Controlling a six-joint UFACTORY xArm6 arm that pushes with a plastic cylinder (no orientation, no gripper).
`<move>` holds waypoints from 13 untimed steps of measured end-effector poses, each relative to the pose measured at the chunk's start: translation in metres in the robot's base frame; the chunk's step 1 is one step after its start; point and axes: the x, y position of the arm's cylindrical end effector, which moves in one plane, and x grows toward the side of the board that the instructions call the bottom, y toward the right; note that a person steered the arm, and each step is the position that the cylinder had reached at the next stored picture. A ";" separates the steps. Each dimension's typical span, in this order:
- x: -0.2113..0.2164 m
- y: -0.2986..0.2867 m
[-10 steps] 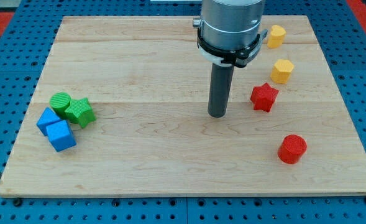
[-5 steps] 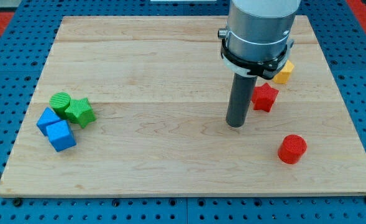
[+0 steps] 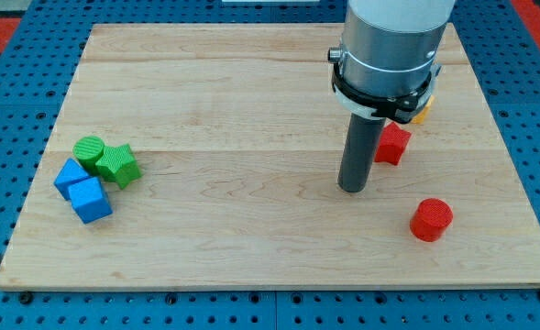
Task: Move the red star above the green circle
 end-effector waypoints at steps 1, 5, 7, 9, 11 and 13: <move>0.002 0.001; 0.010 0.102; -0.042 0.048; -0.066 0.094; -0.090 -0.174; -0.130 -0.165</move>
